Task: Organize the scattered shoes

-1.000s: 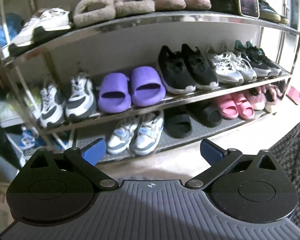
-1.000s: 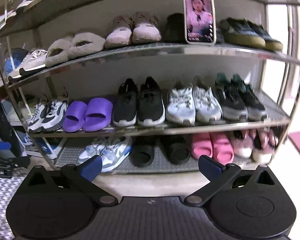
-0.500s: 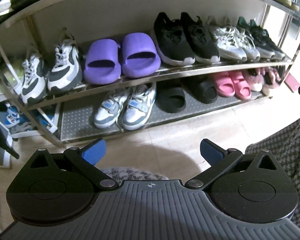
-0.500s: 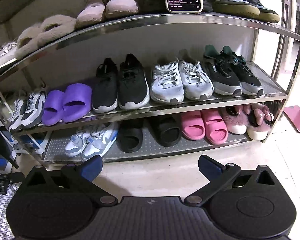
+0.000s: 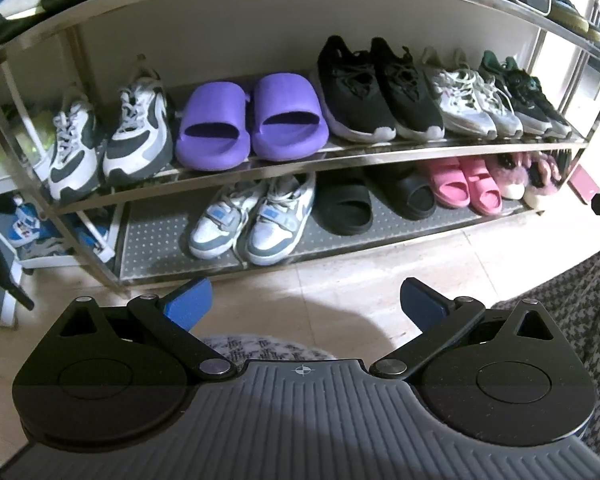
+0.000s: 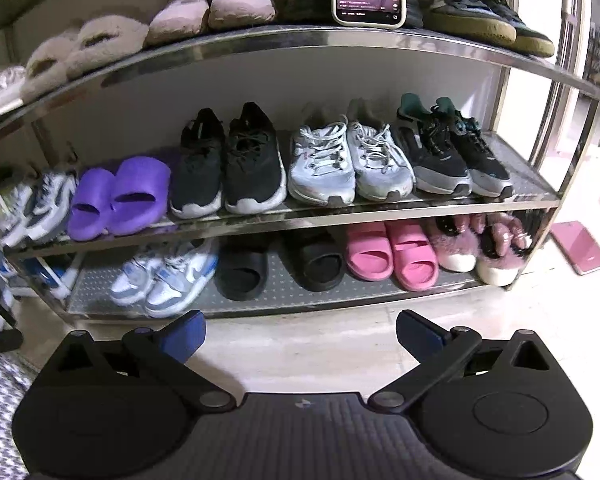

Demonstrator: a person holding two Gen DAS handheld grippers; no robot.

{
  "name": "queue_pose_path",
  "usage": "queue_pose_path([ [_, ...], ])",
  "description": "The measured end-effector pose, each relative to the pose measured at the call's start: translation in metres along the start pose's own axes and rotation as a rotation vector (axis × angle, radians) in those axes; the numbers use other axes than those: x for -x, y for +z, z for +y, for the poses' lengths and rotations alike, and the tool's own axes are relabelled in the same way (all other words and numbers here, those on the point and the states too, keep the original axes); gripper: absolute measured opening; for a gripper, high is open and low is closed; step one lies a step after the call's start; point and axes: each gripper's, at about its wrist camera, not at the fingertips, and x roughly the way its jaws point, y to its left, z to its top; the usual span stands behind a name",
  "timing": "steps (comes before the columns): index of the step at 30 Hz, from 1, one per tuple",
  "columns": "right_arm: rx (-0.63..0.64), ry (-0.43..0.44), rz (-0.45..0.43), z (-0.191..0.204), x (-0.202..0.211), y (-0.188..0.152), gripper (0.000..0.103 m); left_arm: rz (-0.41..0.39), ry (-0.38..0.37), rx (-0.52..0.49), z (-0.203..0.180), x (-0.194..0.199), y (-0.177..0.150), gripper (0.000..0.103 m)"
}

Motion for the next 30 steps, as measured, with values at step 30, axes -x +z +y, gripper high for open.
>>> queue_pose_path([
  [30,-0.001,-0.027,-0.022,-0.0005,0.007,-0.0038,0.102,0.004,0.014,0.03,0.0019,-0.0003,-0.001,0.103],
])
